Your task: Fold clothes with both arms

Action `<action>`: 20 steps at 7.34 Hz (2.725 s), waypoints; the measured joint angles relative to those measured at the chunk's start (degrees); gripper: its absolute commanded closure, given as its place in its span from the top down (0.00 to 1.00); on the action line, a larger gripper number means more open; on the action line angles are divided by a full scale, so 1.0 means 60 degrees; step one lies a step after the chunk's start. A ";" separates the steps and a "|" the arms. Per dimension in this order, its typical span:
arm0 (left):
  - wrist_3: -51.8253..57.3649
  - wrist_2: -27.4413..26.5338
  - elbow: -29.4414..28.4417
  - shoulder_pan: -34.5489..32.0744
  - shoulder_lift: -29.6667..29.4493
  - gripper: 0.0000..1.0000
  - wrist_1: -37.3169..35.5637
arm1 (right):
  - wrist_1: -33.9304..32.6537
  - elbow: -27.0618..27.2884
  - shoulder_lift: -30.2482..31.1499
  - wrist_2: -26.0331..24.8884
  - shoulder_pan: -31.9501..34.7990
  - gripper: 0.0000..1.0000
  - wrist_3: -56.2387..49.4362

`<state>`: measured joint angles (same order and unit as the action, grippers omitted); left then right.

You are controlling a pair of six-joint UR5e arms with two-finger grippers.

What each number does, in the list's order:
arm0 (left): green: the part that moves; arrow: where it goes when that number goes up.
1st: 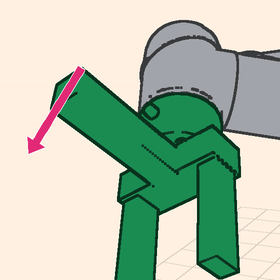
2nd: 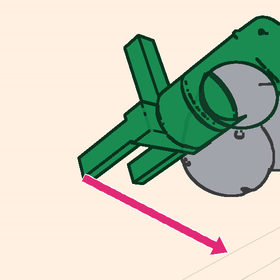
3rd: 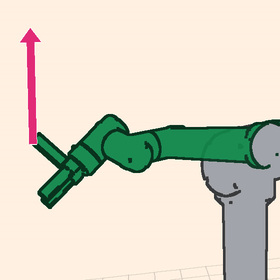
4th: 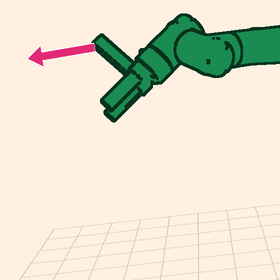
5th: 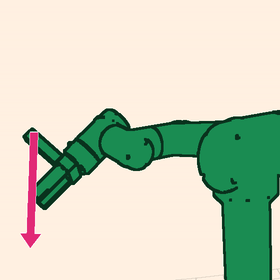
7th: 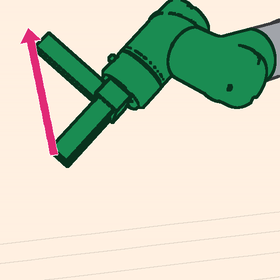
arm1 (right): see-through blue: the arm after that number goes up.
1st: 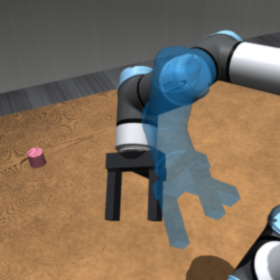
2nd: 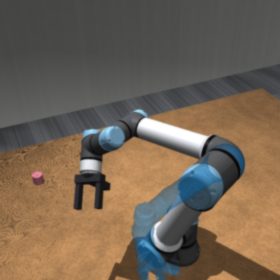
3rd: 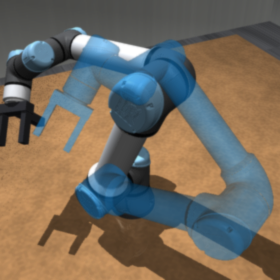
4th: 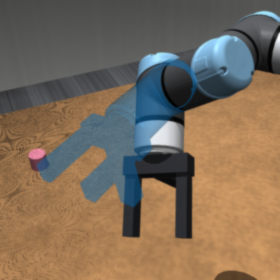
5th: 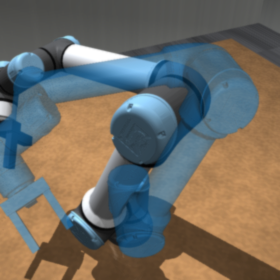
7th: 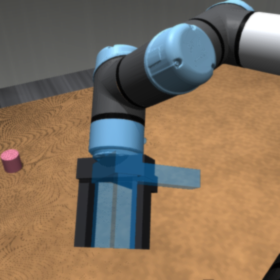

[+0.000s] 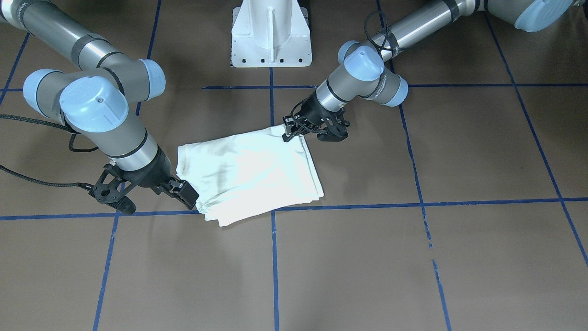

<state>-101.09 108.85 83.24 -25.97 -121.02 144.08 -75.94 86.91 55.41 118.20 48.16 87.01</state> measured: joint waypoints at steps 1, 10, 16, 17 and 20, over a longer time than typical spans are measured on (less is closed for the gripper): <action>-0.0019 0.0002 0.0419 0.0054 0.0173 0.00 -0.0392 | 0.0000 0.0021 0.0002 -0.0001 0.0000 1.00 0.0000; -0.0139 -0.0571 0.2574 0.0687 0.1816 0.00 -0.2077 | -0.0014 0.0295 0.0139 0.0031 0.0020 1.00 0.0000; 0.3382 -0.0191 0.4325 -0.0873 0.5086 0.00 -0.2174 | -0.0078 0.1944 0.2745 0.0222 0.0796 1.00 -0.2774; 0.4837 0.0337 0.4321 -0.1850 0.5423 0.00 -0.2188 | -0.0065 0.2150 0.3353 0.0565 0.1299 1.00 -0.3862; 1.0259 0.2511 0.2931 -0.6066 0.5706 0.15 -0.2332 | -0.0083 0.1836 0.4817 0.1629 0.3443 1.00 -0.7863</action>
<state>-39.54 123.91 100.83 -62.37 -86.78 130.09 -76.44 97.92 84.31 127.97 68.82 39.83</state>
